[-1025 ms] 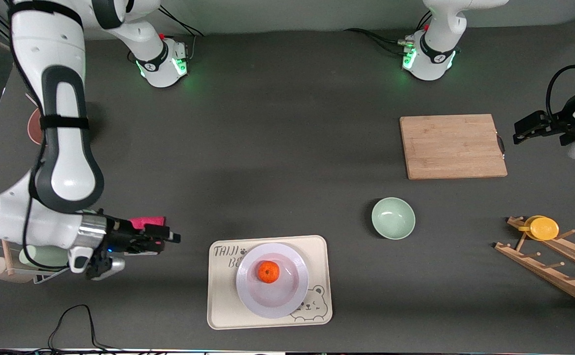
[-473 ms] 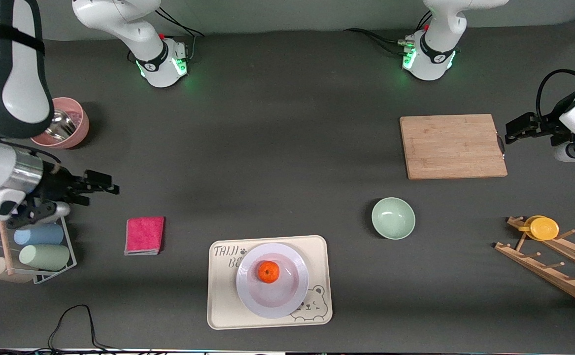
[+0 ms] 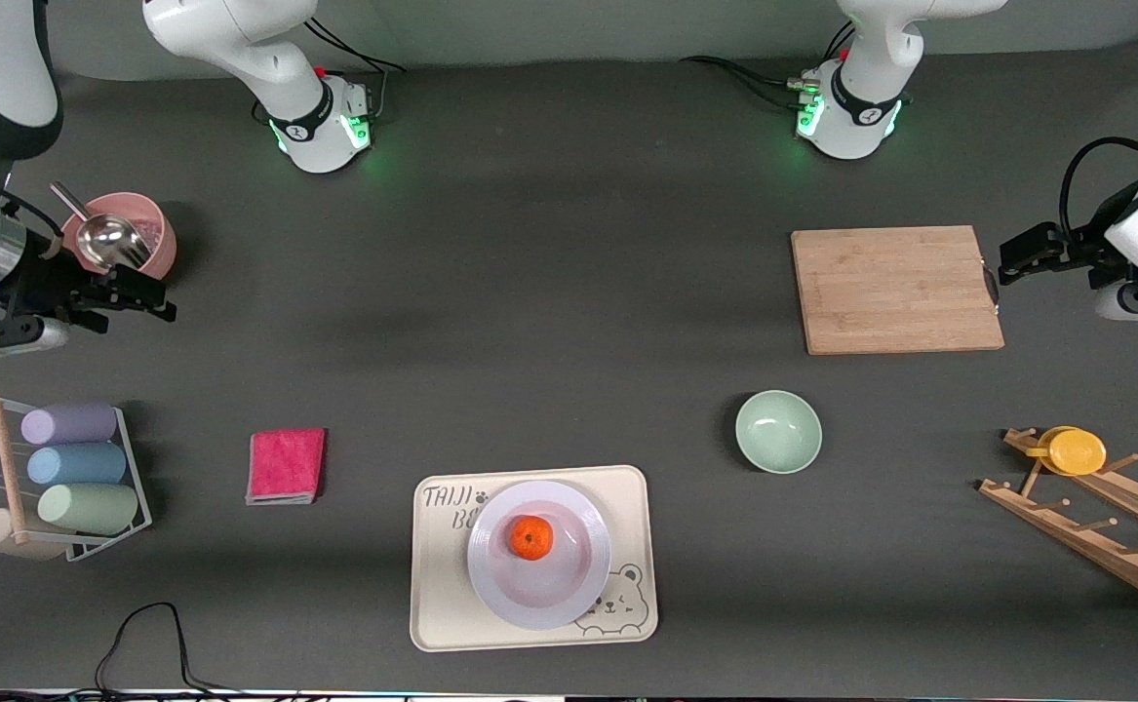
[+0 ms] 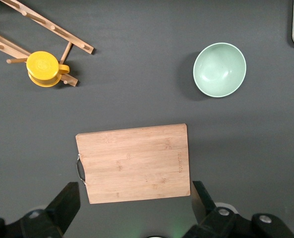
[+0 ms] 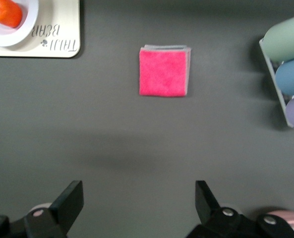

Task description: Place orange and plate with both arms

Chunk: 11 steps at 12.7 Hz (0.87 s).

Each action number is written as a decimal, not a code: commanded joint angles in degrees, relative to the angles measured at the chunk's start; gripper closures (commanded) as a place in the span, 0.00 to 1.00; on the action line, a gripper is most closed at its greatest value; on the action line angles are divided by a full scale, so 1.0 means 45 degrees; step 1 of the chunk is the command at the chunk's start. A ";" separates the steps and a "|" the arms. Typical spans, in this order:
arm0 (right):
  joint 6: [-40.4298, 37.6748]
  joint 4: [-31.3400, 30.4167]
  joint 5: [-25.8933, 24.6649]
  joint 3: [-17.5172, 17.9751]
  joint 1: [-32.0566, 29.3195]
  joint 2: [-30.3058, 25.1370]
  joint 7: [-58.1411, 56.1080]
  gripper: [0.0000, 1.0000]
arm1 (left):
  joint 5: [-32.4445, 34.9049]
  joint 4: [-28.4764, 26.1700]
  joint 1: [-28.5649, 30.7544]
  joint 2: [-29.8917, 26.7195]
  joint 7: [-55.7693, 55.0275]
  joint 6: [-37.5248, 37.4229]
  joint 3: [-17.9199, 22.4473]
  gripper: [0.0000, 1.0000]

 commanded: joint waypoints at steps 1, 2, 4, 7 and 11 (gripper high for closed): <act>-0.0409 0.0083 -0.0408 0.0038 0.0287 0.0047 0.2022 0.00 | 0.0178 -0.0172 -0.0092 -0.0220 -0.0137 0.0041 0.0023 0.00; -0.0467 0.0163 -0.0524 0.0096 0.0364 0.0206 0.2728 0.00 | 0.0178 -0.0172 -0.0092 -0.0220 -0.0137 0.0041 0.0023 0.00; -0.1069 0.0183 -0.0604 0.0038 0.0423 -0.0181 0.2716 0.00 | 0.0178 -0.0152 -0.0092 -0.0220 -0.0176 -0.0017 0.0023 0.00; -0.1035 0.0475 -0.0604 0.0095 0.0462 -0.0340 0.2735 0.00 | 0.0158 -0.0152 -0.0111 -0.0220 -0.0176 -0.0018 0.0023 0.00; -0.0956 0.0730 -0.0701 0.0213 0.0734 -0.0340 0.2774 0.00 | 0.0158 -0.0133 -0.0111 -0.0220 -0.0156 -0.0076 0.0023 0.00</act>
